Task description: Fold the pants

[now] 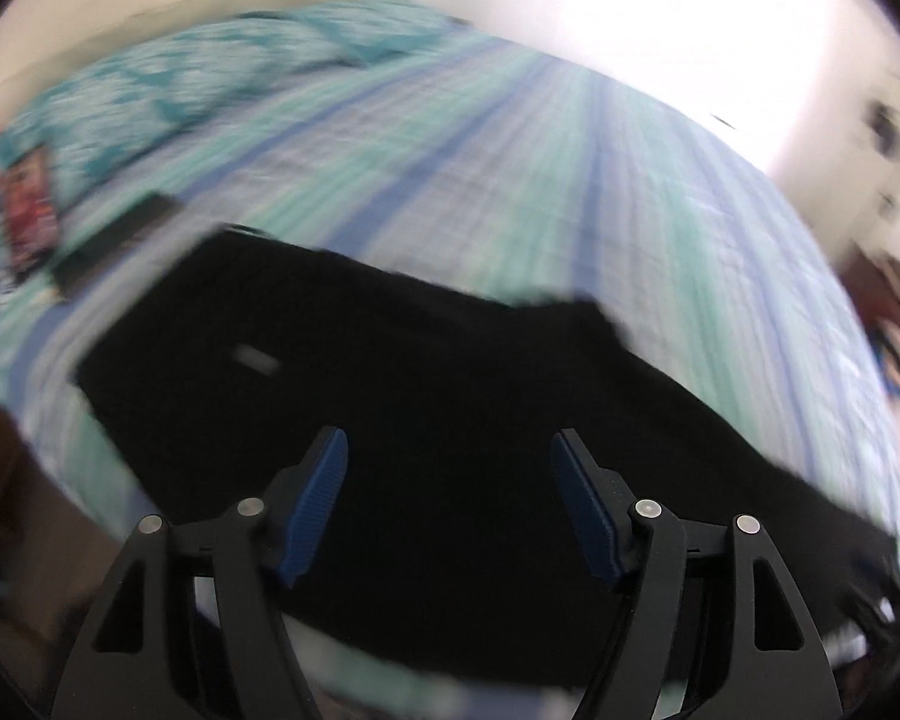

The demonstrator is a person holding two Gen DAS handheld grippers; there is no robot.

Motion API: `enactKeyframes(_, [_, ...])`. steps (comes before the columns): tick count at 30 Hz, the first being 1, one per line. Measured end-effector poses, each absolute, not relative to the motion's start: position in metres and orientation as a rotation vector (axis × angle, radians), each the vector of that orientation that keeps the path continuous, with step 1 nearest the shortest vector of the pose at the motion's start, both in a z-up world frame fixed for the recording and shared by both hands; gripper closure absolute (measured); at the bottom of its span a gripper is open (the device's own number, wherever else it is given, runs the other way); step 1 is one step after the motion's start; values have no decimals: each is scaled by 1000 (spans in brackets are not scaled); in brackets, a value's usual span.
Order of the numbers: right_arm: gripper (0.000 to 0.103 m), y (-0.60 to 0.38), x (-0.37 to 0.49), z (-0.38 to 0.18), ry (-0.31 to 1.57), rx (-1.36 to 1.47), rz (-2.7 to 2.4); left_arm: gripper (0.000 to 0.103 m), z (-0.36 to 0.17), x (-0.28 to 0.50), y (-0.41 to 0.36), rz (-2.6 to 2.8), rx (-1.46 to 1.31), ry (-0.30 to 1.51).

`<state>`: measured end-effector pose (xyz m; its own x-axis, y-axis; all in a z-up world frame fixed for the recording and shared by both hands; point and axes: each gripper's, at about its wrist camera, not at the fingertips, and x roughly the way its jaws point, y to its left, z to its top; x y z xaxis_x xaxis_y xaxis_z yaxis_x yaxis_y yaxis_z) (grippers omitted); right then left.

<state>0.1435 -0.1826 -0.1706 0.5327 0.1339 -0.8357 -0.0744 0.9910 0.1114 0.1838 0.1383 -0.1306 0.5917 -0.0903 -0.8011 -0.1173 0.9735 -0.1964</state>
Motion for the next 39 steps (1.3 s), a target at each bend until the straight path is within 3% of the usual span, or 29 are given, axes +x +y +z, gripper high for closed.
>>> enactKeyframes(5, [0, -185, 109, -171, 916, -102, 8, 29, -146, 174, 43, -195, -108, 950])
enactKeyframes(11, [0, -211, 92, -171, 850, -70, -163, 29, -155, 237, 7, -172, 3, 878])
enactKeyframes(14, [0, -216, 96, -172, 835, -89, -192, 27, -195, 281, 9, -177, 21, 1031])
enactKeyframes(15, [0, -220, 94, -173, 840, -94, -192, 21, -211, 290, 12, -180, 23, 1089])
enactKeyframes(17, [0, -227, 92, -177, 864, -104, -208, 11, -216, 281, 16, -232, 32, 918])
enactKeyframes(23, [0, -248, 104, -202, 969, -44, -248, 11, -221, 279, 14, -237, 95, 914])
enactKeyframes(39, [0, -256, 103, -207, 939, 4, -256, 11, -219, 263, 13, -227, 80, 881])
